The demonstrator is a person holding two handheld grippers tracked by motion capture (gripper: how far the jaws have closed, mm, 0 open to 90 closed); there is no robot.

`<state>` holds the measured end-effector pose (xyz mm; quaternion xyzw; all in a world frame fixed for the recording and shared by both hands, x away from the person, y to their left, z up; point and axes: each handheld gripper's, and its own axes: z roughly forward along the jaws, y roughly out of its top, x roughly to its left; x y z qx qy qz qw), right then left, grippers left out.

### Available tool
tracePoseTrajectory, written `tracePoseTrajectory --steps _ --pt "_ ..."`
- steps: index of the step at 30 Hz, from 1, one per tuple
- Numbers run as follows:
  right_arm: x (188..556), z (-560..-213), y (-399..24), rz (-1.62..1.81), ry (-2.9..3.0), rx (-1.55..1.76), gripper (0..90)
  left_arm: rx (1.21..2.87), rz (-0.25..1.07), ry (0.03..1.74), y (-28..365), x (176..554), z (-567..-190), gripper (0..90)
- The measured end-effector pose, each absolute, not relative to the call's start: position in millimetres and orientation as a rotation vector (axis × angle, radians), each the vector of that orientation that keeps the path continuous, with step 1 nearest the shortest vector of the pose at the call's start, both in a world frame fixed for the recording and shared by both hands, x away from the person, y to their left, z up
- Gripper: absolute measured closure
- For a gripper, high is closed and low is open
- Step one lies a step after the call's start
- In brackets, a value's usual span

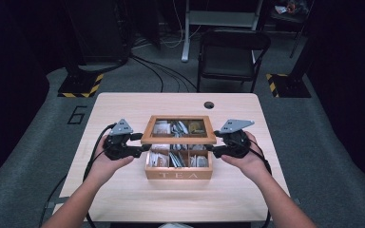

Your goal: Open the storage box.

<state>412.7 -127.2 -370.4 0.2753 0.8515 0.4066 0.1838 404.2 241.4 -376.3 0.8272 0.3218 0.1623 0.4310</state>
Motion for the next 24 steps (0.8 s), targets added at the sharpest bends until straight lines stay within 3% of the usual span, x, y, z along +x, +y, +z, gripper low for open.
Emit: tracePoseTrajectory --steps 13,17,24 --pt "423.8 -356.4 -128.9 1.170 2.419 0.805 39.9 2.026 0.485 0.768 242.9 413.5 -370.0 42.1" --pt "428.0 -353.0 -131.3 1.185 2.411 0.798 42.5 2.038 0.495 0.724 241.8 416.0 -364.3 48.1" --pt "436.8 -352.3 -133.1 1.206 2.396 0.825 44.2 2.059 0.507 0.729 239.3 422.7 -355.6 49.1"
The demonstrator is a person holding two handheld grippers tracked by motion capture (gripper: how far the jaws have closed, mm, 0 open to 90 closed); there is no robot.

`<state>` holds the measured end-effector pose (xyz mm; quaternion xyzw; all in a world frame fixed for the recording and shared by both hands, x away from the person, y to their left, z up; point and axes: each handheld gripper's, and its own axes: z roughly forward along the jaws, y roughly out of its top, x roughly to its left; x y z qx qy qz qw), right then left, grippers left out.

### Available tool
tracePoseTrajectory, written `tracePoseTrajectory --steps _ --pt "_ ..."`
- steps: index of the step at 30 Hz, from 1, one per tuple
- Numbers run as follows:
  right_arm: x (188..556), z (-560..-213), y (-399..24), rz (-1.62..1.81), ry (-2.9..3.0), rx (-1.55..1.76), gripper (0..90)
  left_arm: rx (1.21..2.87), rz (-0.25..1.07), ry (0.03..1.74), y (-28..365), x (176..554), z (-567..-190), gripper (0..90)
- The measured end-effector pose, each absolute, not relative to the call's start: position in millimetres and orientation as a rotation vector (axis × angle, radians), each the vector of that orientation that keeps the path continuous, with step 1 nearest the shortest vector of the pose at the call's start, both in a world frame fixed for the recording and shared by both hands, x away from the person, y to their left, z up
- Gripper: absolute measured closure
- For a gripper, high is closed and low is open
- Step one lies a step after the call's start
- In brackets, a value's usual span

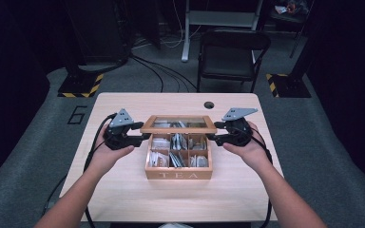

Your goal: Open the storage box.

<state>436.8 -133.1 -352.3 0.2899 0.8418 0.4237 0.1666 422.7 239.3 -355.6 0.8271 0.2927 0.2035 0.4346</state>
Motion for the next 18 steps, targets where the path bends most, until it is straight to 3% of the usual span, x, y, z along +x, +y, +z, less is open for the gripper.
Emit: tracePoseTrajectory --steps 8,18 --pt "445.8 -353.0 -135.5 1.249 2.313 0.802 41.3 2.051 0.500 0.736 239.8 434.0 -345.1 51.2" --pt "469.3 -363.4 -138.6 1.205 2.305 0.879 44.3 2.037 0.507 0.778 236.3 450.8 -330.4 53.6"
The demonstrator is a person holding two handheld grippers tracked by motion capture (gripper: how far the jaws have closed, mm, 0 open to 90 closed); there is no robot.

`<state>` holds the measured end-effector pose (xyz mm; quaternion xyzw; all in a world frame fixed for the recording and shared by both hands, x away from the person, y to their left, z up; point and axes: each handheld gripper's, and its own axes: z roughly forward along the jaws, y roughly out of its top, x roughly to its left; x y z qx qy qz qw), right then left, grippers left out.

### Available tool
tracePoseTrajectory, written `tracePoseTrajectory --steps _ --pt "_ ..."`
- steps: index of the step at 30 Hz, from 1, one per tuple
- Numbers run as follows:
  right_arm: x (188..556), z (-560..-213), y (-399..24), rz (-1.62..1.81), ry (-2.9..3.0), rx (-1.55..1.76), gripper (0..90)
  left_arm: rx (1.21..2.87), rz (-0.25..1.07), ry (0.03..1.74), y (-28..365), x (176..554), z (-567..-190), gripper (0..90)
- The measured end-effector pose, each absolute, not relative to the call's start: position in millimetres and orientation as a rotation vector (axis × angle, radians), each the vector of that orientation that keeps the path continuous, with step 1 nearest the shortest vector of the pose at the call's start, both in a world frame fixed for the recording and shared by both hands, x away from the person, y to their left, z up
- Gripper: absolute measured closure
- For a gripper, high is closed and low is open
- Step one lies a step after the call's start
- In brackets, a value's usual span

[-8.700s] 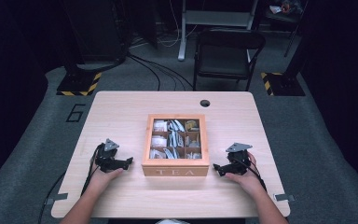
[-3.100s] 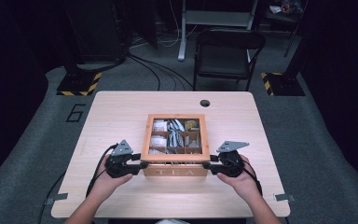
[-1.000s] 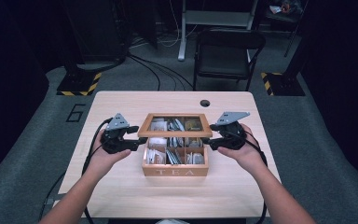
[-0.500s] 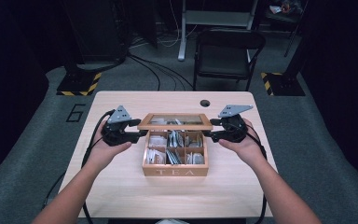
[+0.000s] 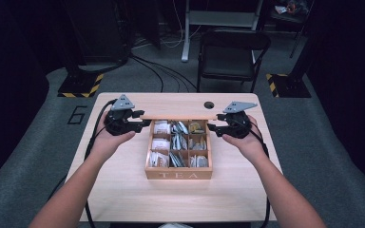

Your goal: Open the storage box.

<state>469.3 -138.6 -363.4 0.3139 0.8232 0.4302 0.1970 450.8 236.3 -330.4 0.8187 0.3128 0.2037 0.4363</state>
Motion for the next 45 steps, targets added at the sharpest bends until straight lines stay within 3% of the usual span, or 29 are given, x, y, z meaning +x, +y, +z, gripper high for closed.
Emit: tracePoseTrajectory --steps 4,17,24,45 --pt "484.7 -370.8 -137.6 1.168 2.329 0.910 50.2 2.041 0.503 0.783 235.9 454.8 -327.6 54.0" --pt "515.5 -383.1 -127.9 1.200 2.307 0.959 47.4 2.020 0.477 0.800 237.8 467.7 -321.8 54.8" --pt "522.0 -378.4 -129.8 1.263 2.287 0.953 55.0 2.008 0.490 0.805 238.1 477.3 -317.8 56.1" --pt "538.3 -370.2 -130.8 1.279 2.310 1.024 56.1 1.953 0.487 0.861 232.5 514.6 -348.5 54.3"
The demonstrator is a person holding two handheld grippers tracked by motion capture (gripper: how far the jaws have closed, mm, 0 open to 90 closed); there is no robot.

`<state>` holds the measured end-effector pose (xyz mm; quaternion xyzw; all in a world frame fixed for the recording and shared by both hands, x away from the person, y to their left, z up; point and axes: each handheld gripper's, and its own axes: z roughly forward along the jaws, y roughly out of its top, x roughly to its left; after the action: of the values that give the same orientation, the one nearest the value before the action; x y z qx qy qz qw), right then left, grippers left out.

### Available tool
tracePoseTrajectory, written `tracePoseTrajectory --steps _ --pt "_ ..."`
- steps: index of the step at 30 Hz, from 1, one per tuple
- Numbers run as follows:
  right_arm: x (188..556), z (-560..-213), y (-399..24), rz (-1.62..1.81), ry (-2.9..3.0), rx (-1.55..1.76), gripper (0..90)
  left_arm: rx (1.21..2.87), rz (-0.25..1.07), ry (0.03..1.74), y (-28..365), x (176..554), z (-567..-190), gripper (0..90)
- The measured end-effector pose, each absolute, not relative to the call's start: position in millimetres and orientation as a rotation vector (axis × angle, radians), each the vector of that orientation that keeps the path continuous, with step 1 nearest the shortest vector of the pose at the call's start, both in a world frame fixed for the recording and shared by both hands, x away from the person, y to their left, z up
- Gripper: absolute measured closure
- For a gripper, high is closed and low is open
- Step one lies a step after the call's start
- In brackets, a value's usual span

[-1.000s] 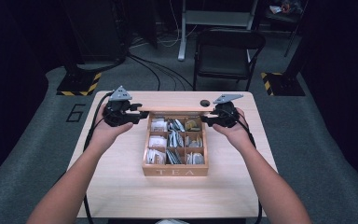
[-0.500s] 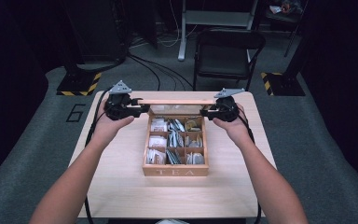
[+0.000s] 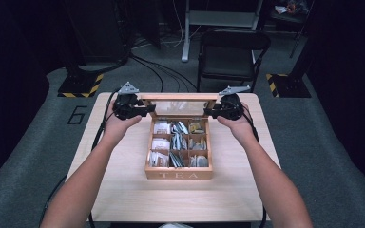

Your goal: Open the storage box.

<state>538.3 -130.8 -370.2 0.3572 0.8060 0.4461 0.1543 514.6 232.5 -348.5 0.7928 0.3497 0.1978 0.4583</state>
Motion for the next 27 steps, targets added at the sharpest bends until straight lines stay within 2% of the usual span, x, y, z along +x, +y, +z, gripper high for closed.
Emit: tracePoseTrajectory --steps 4,9,23,27 --pt "540.8 -368.2 -129.9 1.265 2.311 1.015 56.7 1.959 0.481 0.901 234.4 521.1 -356.2 57.8" --pt "543.3 -367.4 -129.5 1.272 2.299 1.038 57.0 1.912 0.440 0.911 238.8 527.7 -366.1 57.5" --pt "550.6 -365.5 -128.8 1.278 2.284 1.045 58.0 1.973 0.524 0.903 233.0 539.2 -377.4 61.7" --pt "552.7 -365.7 -128.9 1.294 2.273 1.068 56.0 1.957 0.513 0.903 233.8 541.4 -378.4 62.1"
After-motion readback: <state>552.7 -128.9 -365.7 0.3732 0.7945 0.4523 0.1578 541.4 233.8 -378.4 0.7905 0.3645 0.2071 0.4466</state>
